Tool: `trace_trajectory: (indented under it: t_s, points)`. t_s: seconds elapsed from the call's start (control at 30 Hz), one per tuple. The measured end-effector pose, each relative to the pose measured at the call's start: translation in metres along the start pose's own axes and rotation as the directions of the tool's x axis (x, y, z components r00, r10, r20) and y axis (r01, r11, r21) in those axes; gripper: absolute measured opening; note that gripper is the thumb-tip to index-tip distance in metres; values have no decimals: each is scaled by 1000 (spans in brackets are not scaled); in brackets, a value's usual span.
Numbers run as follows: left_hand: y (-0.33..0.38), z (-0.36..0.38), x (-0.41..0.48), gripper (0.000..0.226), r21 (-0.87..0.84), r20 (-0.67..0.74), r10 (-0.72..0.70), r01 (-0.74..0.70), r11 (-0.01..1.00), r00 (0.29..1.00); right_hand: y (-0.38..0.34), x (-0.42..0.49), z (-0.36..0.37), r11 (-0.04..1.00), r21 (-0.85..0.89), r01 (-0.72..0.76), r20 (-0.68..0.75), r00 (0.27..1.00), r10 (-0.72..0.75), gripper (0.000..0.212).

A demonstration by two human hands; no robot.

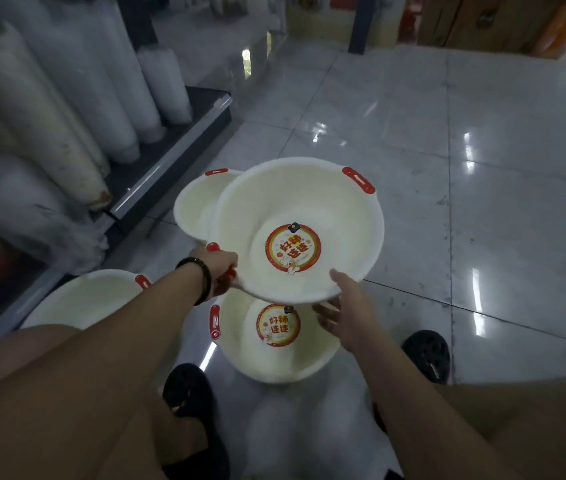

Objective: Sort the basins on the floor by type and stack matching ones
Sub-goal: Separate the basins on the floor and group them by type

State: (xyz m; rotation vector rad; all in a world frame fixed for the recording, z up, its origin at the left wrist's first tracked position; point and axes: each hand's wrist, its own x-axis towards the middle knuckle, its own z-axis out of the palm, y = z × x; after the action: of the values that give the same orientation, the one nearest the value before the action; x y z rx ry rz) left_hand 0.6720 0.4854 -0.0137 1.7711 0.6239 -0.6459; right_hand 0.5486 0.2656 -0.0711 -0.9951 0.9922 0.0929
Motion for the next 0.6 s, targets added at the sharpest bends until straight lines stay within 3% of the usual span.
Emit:
trace_trajectory:
  t_s: [0.07,0.17,0.37,0.6]
  points:
    - [-16,-19,4,19,110,-59,-10,17,994,998,-12,13,-26,990,-94,103,-100,989,-112,48]
    - [-27,-37,16,19,261,-81,-10,31,965,997,-32,34,-52,964,-179,195,-135,966,-220,70]
    - [-61,-48,56,33,444,-53,-66,83,892,996,-10,63,-53,956,-282,77,-129,985,-117,57]
    - [-102,-30,110,44,536,-56,-3,32,844,998,26,105,-49,879,-476,11,-131,988,-83,58]
